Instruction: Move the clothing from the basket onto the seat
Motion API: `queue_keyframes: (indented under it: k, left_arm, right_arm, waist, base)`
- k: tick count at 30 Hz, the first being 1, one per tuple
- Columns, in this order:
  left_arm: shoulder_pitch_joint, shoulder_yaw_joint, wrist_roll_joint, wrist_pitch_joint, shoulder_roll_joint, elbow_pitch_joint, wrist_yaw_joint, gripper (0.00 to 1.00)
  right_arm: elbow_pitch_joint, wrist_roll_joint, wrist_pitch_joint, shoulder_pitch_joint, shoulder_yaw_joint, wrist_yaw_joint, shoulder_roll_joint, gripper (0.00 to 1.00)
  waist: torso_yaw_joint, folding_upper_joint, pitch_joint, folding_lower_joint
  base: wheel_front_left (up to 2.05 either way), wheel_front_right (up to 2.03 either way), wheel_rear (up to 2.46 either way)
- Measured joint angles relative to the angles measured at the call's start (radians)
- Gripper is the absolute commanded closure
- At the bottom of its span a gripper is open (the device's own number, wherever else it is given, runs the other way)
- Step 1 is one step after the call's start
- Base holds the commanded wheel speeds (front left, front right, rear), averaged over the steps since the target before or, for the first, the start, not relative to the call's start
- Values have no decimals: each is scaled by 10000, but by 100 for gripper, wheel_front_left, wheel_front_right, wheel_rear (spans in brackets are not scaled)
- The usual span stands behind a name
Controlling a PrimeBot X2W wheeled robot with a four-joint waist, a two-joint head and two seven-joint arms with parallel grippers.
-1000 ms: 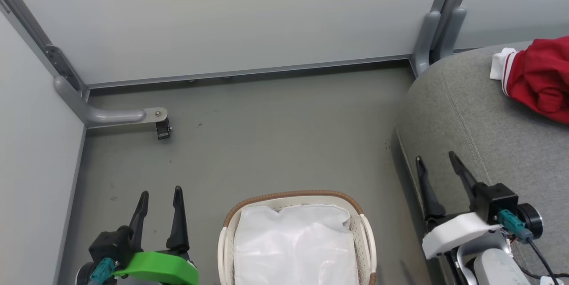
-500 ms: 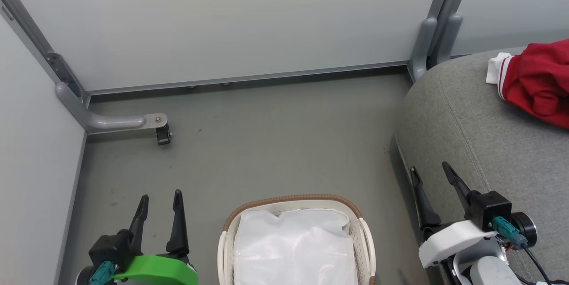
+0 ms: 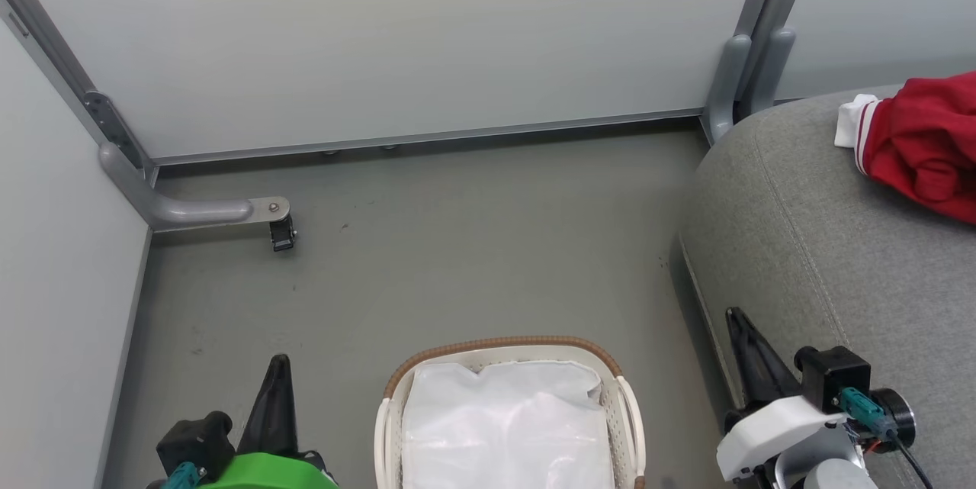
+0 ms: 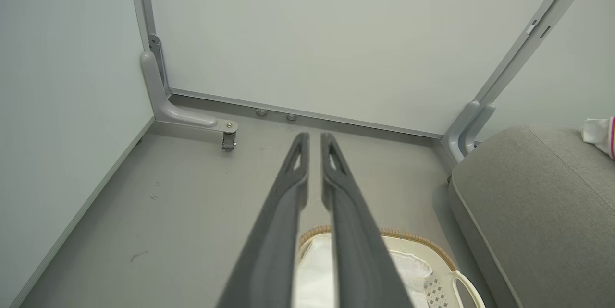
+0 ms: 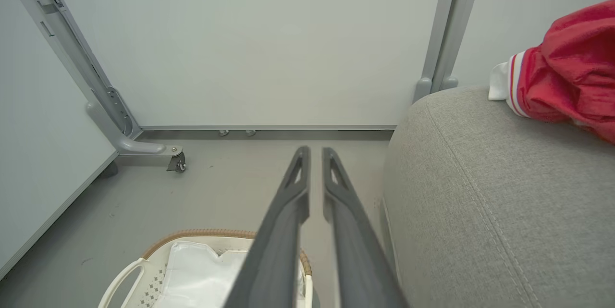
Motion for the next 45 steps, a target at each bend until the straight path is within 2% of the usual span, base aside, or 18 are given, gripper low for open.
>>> queue_keyframes:
  k: [21,45]
  left_arm:
    - [-68,485,-3273,972,-2,-121,-61,100]
    - [-384,1014,-6243,1841,0,-314,-178,100]
  right_arm:
    - [-111,3797,980,49,-424,-2,8,100]
    - [-301,7283,1852,6,-826,-2,-2,100]
  waist:
    - [-126,0,-48,0]
    - [-270,0,-104,1]
  base:
    - [0,0,0]
    - [0,0,0]
